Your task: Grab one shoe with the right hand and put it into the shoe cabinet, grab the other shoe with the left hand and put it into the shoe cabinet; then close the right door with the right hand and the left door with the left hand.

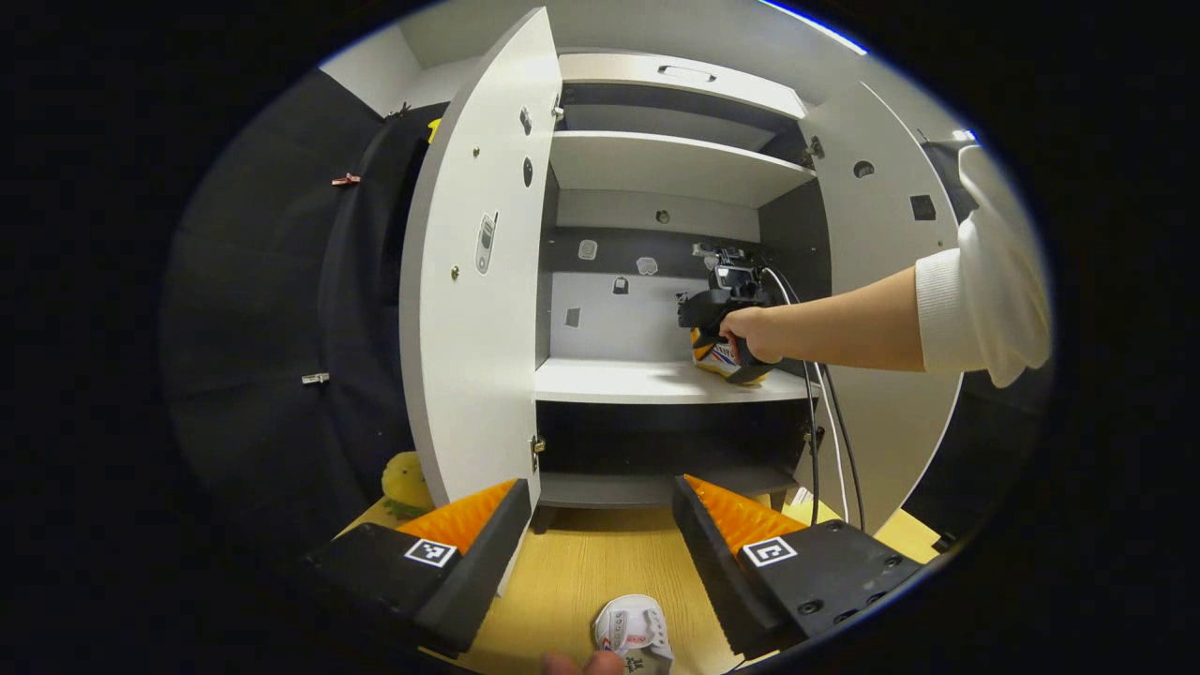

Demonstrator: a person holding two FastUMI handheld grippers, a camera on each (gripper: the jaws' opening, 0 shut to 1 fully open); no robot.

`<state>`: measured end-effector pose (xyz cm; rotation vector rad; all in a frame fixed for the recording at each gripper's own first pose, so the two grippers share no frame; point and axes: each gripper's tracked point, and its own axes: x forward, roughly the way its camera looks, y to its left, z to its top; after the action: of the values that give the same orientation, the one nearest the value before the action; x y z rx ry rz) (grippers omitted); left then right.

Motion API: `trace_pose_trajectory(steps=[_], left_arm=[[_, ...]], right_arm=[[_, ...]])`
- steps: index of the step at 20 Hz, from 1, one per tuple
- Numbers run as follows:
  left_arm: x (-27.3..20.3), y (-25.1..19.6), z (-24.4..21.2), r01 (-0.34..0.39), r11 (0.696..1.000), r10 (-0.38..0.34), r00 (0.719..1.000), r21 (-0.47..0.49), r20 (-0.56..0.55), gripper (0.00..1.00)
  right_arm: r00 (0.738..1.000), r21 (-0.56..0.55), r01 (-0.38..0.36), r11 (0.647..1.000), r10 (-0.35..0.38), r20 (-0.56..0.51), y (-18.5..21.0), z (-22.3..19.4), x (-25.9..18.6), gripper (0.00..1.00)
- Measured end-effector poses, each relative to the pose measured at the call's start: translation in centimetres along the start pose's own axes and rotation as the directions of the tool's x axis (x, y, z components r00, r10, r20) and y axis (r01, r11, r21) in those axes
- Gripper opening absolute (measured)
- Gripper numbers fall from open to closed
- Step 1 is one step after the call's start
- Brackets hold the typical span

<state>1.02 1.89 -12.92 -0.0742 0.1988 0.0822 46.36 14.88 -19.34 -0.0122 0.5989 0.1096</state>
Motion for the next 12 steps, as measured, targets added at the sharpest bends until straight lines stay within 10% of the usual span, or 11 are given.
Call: trace_pose_trajectory(steps=[6, 10, 12], left_arm=[[0.0, -1.0, 0.4, 0.028, 1.0, -0.028, 1.0, -0.007, 0.011, 0.95], [-0.4, -1.3, 0.5, 0.043, 0.999, -0.043, 0.999, -0.013, 0.014, 0.94], [-0.9, -1.4, 0.7, 0.053, 0.998, -0.053, 0.999, -0.023, 0.015, 0.95]], right_arm=[[0.999, -0.041, -0.002, 0.999, 0.0, -0.043, 0.0, -1.2, -0.8, 0.34], [0.996, -0.082, -0.04, 0.996, 0.034, -0.077, 1.5, -2.2, -2.7, 0.86], [0.997, -0.123, -0.028, 0.992, 0.018, -0.081, 1.3, -2.7, -3.7, 0.96]])
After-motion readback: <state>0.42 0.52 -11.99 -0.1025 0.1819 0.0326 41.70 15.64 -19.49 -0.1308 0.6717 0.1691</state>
